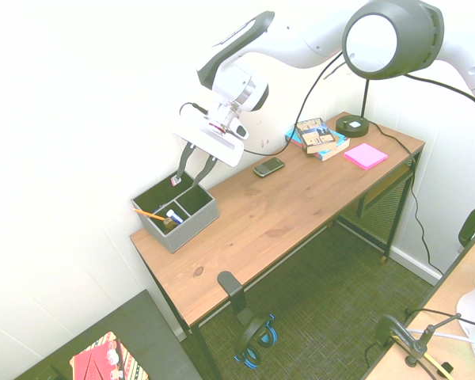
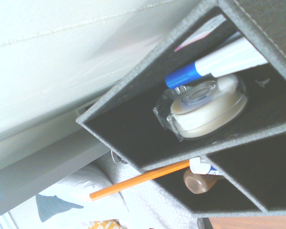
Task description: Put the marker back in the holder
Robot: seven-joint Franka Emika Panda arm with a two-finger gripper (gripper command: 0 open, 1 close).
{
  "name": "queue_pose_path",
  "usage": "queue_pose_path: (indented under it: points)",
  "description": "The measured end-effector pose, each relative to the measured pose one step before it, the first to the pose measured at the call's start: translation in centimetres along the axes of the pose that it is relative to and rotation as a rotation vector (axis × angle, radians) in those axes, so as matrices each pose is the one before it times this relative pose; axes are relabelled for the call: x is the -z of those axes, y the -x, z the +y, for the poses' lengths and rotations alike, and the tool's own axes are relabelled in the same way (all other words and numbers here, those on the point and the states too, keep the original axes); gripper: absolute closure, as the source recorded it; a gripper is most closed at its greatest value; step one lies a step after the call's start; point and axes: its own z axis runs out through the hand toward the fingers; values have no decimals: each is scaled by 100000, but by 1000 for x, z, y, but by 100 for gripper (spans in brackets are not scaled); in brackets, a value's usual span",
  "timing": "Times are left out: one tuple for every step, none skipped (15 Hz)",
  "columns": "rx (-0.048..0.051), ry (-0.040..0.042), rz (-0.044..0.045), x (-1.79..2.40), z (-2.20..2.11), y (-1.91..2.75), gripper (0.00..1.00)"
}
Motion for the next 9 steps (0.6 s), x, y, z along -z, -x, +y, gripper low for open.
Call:
queue_pose_path:
  points:
    - [1480,-471,-90,584,-345,565,0]
    - [3400,1506,2087,1099,-254,1187,0]
    - [3701,3265,3824,1520,-69,1727,0]
    - [3295,3579,4332,1718,253,1930,0]
    - [2593,4617,5111,1810,892,1767,0]
    - [1528,5155,4768,1656,1409,1079,0]
    - [883,5290,4939,1403,1783,517,0]
    - [758,4812,5013,1058,1951,189,0]
    - [1335,5048,4965,597,1906,185,0]
